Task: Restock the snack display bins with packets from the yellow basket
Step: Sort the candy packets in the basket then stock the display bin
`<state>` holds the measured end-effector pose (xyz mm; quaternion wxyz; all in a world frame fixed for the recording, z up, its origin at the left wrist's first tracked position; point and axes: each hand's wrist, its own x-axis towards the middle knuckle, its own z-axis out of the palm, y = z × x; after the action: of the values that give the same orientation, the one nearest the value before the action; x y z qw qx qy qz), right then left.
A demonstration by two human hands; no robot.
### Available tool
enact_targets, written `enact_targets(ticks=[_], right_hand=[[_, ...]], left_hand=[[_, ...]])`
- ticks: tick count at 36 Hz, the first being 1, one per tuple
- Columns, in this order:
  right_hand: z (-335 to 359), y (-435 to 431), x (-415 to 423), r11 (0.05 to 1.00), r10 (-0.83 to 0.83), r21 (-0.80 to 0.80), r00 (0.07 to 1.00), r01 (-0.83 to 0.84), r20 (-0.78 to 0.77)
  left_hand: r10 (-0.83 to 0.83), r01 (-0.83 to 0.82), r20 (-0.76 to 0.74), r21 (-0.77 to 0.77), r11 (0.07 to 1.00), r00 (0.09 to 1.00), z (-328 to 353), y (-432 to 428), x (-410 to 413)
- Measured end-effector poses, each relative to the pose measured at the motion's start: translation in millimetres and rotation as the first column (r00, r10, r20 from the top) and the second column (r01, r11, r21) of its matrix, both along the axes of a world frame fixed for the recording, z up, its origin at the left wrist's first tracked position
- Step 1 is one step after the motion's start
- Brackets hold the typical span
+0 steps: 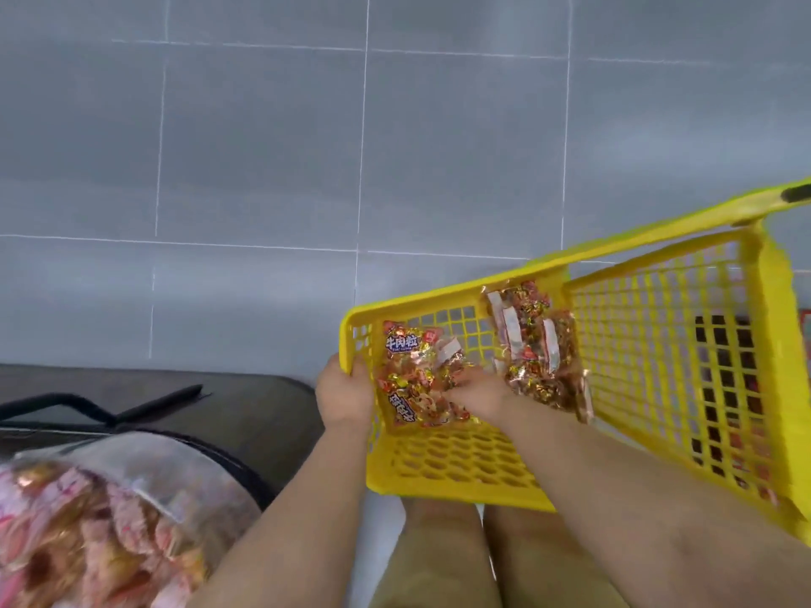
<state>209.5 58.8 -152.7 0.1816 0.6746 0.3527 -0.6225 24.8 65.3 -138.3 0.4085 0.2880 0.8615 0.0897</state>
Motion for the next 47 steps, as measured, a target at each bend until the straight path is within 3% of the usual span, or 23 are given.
enact_targets(ticks=[9,17,20,23,25,27,30,32,34,37,39,42,47], right_hand=[[-49,-25,-25,0.996,-0.046,0.070,0.999,0.047,-0.020],[-1,-34,11,0.977,0.020,0.215,0.999,-0.012,-0.034],[28,-37,38,0.964,-0.096,0.238,0.991,0.116,-0.096],[52,-38,56,0.929,-0.280,0.187,0.938,0.318,-0.205],[64,-37,59,0.914,-0.322,0.152,0.902,0.375,-0.288],[73,-34,51,0.915,-0.328,0.115,0.878,0.388,-0.350],[75,-28,23,0.940,-0.270,0.074,0.856,0.334,-0.440],[74,-24,4,0.947,-0.271,0.029,0.842,0.320,-0.466],[68,-17,-11,0.943,-0.294,-0.009,0.822,0.333,-0.487],[50,-7,-23,0.861,-0.484,-0.077,0.764,0.503,-0.427],[29,0,-27,0.782,-0.592,0.020,0.754,0.622,-0.285],[-6,8,-29,0.791,-0.583,0.213,0.812,0.573,-0.022],[-56,14,-44,0.861,-0.499,0.115,0.866,0.496,-0.001]], left_hand=[[0.018,-0.014,-0.046,0.085,0.996,0.999,-6,-5,0],[0.064,-0.065,0.025,0.038,0.997,0.998,2,-10,3],[0.082,-0.088,0.074,0.077,0.993,0.994,11,-12,1],[0.088,-0.076,-0.039,0.238,0.968,0.995,26,-19,0],[0.115,-0.126,0.054,0.283,0.951,0.992,40,-23,3],[0.134,-0.199,0.275,0.224,0.954,0.952,55,-24,5],[0.142,-0.217,0.583,0.060,0.974,0.800,71,-23,2],[0.169,-0.220,0.660,-0.006,0.975,0.732,76,-23,-3],[0.226,-0.285,0.635,-0.009,0.958,0.739,76,-22,-11],[0.326,-0.398,0.567,0.002,0.918,0.756,73,-20,-28],[0.359,-0.436,0.530,0.024,0.900,0.769,69,-20,-39],[0.420,-0.510,0.556,0.007,0.860,0.717,68,-22,-50],[0.540,-0.612,0.586,-0.091,0.785,0.605,66,-32,-62]])
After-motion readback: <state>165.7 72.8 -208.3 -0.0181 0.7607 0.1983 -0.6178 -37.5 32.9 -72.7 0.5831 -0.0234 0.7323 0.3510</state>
